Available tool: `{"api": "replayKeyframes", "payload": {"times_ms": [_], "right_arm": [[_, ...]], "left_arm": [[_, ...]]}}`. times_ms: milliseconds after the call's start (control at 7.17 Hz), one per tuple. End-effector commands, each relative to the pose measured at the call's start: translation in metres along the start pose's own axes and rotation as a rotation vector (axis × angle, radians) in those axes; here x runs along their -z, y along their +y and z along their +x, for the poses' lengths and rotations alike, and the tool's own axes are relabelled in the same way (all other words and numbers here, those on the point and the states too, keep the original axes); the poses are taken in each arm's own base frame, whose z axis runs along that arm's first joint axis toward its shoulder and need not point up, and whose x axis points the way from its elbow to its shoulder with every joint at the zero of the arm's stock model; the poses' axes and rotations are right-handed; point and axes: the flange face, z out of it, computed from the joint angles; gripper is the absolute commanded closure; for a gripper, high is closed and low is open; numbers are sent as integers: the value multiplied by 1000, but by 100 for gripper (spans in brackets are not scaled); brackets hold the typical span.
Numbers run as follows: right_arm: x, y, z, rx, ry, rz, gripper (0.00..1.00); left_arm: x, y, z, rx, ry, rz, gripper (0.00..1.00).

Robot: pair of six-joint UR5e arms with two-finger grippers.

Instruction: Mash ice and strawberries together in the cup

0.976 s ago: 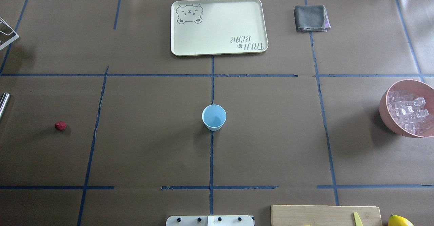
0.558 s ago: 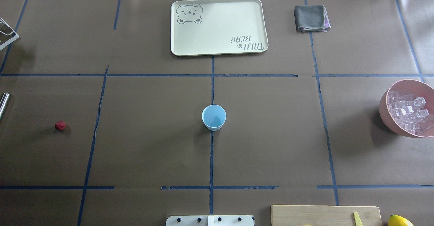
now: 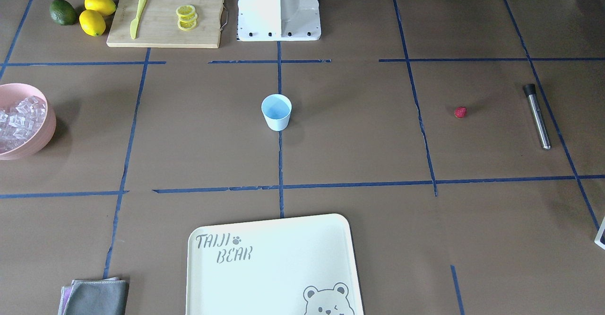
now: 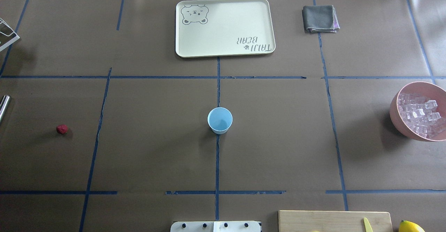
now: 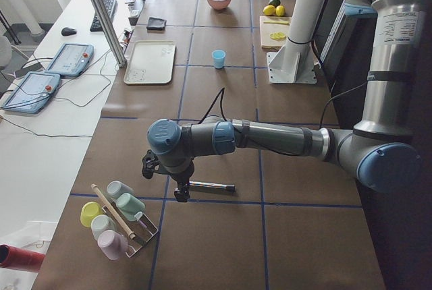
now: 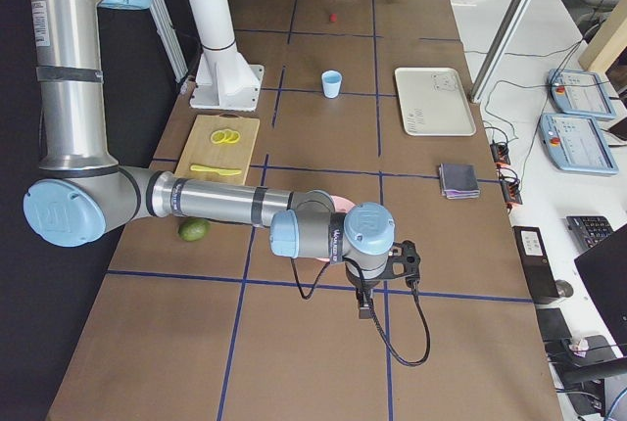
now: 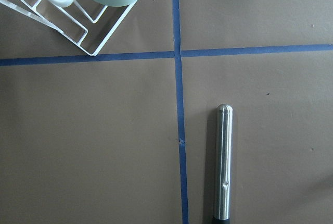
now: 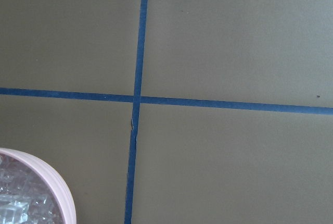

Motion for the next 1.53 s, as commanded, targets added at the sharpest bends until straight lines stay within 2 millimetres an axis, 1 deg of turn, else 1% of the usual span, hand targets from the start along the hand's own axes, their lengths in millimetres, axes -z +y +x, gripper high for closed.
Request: {"api": "replayKeyframes", "payload": {"times_ms": [0, 279, 418, 558, 697, 836, 976, 1115, 1254, 1394], "right_arm": [[1, -1, -1, -21, -4, 2, 0], [4, -5, -4, -17, -3, 6, 0], [7, -12, -27, 28, 0, 10, 0], [15, -20, -65, 102, 0, 23, 0], [14, -19, -71, 107, -21, 24, 0], [12, -20, -87, 51, -23, 21, 0], [14, -9, -113, -56, -28, 25, 1], [13, 15, -149, -71, -2, 18, 1], [10, 28, -168, -70, -1, 6, 1], [5, 30, -185, -86, -7, -7, 2]], "left_arm": [[0, 0, 0, 0, 0, -1, 0], [0, 0, -1, 0, 0, 1, 0], [0, 0, 0, -1, 0, 0, 0], [0, 1, 0, -3, 2, 0, 0], [0, 1, 0, -2, 2, 1, 0], [1, 1, 0, -4, 3, 2, 0], [1, 1, 0, -4, 3, 2, 0], [1, 1, 1, -5, 3, 3, 0], [3, 1, 3, -9, 4, 7, 0], [3, 1, 3, -9, 4, 7, 0]]}}
